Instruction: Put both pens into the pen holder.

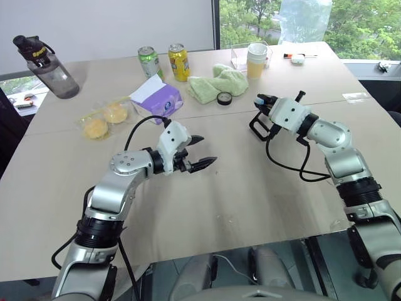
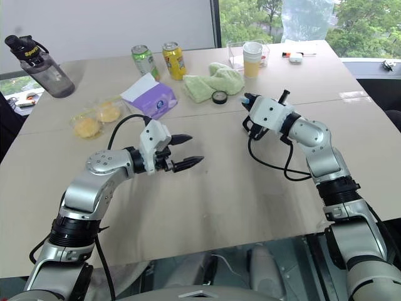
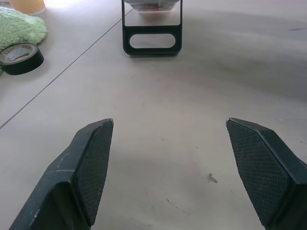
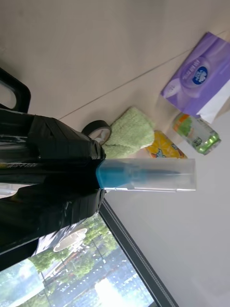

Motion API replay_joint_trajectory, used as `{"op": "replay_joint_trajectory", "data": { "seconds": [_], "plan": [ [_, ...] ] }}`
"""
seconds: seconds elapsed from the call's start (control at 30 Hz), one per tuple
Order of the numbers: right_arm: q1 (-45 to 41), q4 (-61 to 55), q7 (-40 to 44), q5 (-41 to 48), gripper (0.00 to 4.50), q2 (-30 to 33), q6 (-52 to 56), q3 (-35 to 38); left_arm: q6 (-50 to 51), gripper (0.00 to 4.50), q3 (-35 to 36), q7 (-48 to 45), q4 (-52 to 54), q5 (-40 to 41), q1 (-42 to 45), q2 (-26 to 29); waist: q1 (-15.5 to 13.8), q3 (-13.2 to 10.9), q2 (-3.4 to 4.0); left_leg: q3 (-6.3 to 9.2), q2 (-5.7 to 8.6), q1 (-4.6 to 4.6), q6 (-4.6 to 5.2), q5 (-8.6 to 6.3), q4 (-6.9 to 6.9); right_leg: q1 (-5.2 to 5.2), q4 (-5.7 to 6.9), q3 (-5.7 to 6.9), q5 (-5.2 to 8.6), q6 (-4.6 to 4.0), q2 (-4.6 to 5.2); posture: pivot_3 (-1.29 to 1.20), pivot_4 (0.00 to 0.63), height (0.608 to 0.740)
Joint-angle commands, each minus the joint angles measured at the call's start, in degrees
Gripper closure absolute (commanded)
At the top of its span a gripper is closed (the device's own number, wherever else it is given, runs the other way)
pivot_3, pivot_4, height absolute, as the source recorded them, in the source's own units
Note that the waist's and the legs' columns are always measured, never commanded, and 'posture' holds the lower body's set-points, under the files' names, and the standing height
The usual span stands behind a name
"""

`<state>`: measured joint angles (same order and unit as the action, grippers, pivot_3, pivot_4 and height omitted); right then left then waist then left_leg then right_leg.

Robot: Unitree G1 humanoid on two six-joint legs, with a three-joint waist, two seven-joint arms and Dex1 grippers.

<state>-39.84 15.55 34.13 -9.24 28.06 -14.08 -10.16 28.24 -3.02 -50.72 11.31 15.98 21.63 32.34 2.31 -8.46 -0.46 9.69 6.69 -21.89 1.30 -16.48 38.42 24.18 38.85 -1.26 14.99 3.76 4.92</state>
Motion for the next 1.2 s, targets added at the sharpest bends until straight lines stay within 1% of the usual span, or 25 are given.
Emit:
{"op": "replay_joint_trajectory", "data": {
  "seconds": [0.03, 0.07, 0.13, 0.17, 0.2, 0.27, 0.3, 0.4, 0.5, 0.6, 0.73, 0.83, 1.0, 1.1, 1.2],
  "plan": [
    [-2.5, 0.4, -1.7, -0.8, 3.38, -0.1, -1.6, 0.9, -1.1, 0.58, 0.9, 0.5, 2.3, 0.7, -0.2, 0.6, 0.0, 0.0, 0.00, 0.00, 0.00, 0.00, 0.00, 0.00, 0.00, 0.00, 0.00, 0.00, 0.00, 0.00, 0.00, 0.00, 0.150, 0.740],
    [-2.8, 0.8, -2.1, -1.1, 3.04, -0.1, -1.7, 1.1, -1.1, 0.58, 0.8, 0.5, 2.3, 0.7, -0.2, 0.5, 0.0, 0.0, 0.00, 0.00, 0.00, -0.01, 0.00, 0.00, 0.00, 0.00, 0.00, 0.00, 0.00, 0.00, 0.00, 0.00, 0.150, 0.740],
    [-3.2, 1.4, -2.4, -1.2, 2.16, -0.1, -1.9, 1.2, -0.9, 0.58, 0.8, 0.5, 2.7, 1.0, -0.3, 0.4, 0.0, 0.0, 0.00, -0.02, 0.00, -0.01, 0.00, 0.00, 0.00, 0.01, 0.00, -0.01, 0.00, 0.00, 0.00, 0.00, 0.150, 0.740],
    [-3.3, 1.7, -2.8, -1.4, 1.65, -0.1, -2.2, 1.3, -0.8, 0.58, 0.7, 0.5, 2.8, 1.1, -0.3, 0.4, 0.0, 0.0, 0.00, -0.03, 0.00, 0.00, 0.00, 0.00, 0.00, 0.00, 0.00, -0.01, 0.00, 0.00, 0.00, 0.00, 0.150, 0.740],
    [-3.4, 2.0, -3.2, -1.5, 1.29, -0.1, -2.4, 1.3, -0.8, 0.58, 0.7, 0.5, 2.9, 1.2, -0.2, 0.4, 0.0, 0.0, 0.00, -0.02, 0.00, 0.00, 0.00, 0.00, 0.00, 0.00, 0.00, 0.00, 0.00, 0.00, 0.00, 0.00, 0.150, 0.740],
    [-3.5, 2.3, -3.6, -1.7, 0.27, 0.0, -2.8, 1.3, -0.8, 0.58, 0.8, 0.6, 2.9, 1.2, -0.2, 0.4, 0.0, 0.0, 0.00, 0.00, -0.01, 0.00, 0.00, 0.00, -0.01, 0.00, 0.00, -0.01, 0.00, 0.00, 0.00, 0.00, 0.150, 0.740],
    [-3.4, 2.2, -3.8, -1.6, 0.03, 0.0, -2.9, 1.3, -0.8, 0.58, 0.8, 0.5, 2.8, 1.3, -0.2, 0.4, 0.0, 0.0, 0.00, 0.00, -0.01, 0.00, 0.00, 0.00, -0.01, 0.00, -0.01, -0.01, 0.00, 0.00, 0.00, 0.00, 0.150, 0.740],
    [-2.9, 1.6, -3.7, -0.8, 0.03, -0.1, -3.2, 1.7, -0.9, 0.58, 0.7, 0.5, 2.6, 1.3, -0.1, 0.5, 0.0, 0.0, 0.00, -0.01, -0.01, 0.00, 0.00, 0.00, -0.01, 0.00, -0.01, -0.01, 0.00, 0.00, 0.00, 0.00, 0.150, 0.740],
    [-1.4, -0.7, -2.6, 2.9, 0.03, -0.9, -2.4, 2.8, -1.1, 0.58, 0.7, 0.6, 2.4, 1.2, -0.2, 0.5, 0.0, 0.0, 0.00, -0.01, -0.01, 0.00, 0.00, 0.00, -0.02, 0.00, -0.01, -0.02, 0.00, 0.00, 0.00, 0.00, 0.150, 0.740],
    [2.8, -7.2, 1.0, 11.3, 0.03, -2.3, 1.2, 4.7, -1.4, 0.58, 1.0, 1.0, 2.6, 1.2, -0.9, 0.5, -0.1, 0.0, 0.00, 0.00, -0.01, -0.01, 0.00, 0.00, -0.03, 0.00, -0.03, -0.05, 0.00, 0.00, 0.00, 0.00, 0.150, 0.740],
    [11.5, -18.2, 6.2, 23.1, 0.03, -1.8, 10.6, 7.3, -1.7, 0.58, 2.4, 1.8, 3.5, 2.0, -3.0, 0.2, -0.2, 0.0, 0.00, 0.04, -0.02, -0.02, 0.00, 0.00, -0.07, -0.01, -0.08, -0.16, 0.00, 0.00, 0.01, 0.00, 0.150, 0.740],
    [20.6, -26.1, 10.0, 31.0, 0.03, 0.7, 18.1, 9.1, -3.1, 0.58, 3.9, 2.8, 4.9, 2.6, -7.1, -0.1, -0.4, 0.0, 0.01, 0.06, -0.02, -0.02, 0.01, 0.00, -0.07, -0.01, -0.09, -0.15, 0.00, 0.00, 0.01, 0.00, 0.150, 0.740],
    [32.7, -31.9, 13.3, 37.8, 0.03, 5.3, 26.1, 12.8, -5.4, 0.58, 7.2, 4.3, 8.1, 5.0, -14.7, -1.3, -0.6, 0.0, 0.03, 0.01, -0.03, 0.06, 0.01, -0.01, -0.07, -0.09, -0.08, -0.22, 0.00, -0.01, 0.01, 0.00, 0.150, 0.740],
    [41.4, -31.0, 17.4, 38.0, 0.03, 8.7, 25.9, 14.9, -8.2, 0.58, 9.0, 4.9, 9.1, 4.1, -22.7, -1.3, -1.1, 0.0, 0.05, 0.01, -0.06, 0.19, 0.01, -0.01, -0.10, -0.22, -0.06, -0.20, 0.01, -0.01, 0.01, 0.00, 0.150, 0.740],
    [45.8, -29.7, 19.5, 38.4, 0.03, 9.8, 25.4, 16.2, -12.3, 0.58, 10.8, 4.9, 9.6, 3.9, -28.0, -2.0, -1.6, 0.0, 0.07, 0.01, -0.07, 0.21, 0.01, -0.02, -0.12, -0.27, -0.11, -0.20, 0.01, -0.01, 0.00, 0.00, 0.150, 0.740]
  ]
}}
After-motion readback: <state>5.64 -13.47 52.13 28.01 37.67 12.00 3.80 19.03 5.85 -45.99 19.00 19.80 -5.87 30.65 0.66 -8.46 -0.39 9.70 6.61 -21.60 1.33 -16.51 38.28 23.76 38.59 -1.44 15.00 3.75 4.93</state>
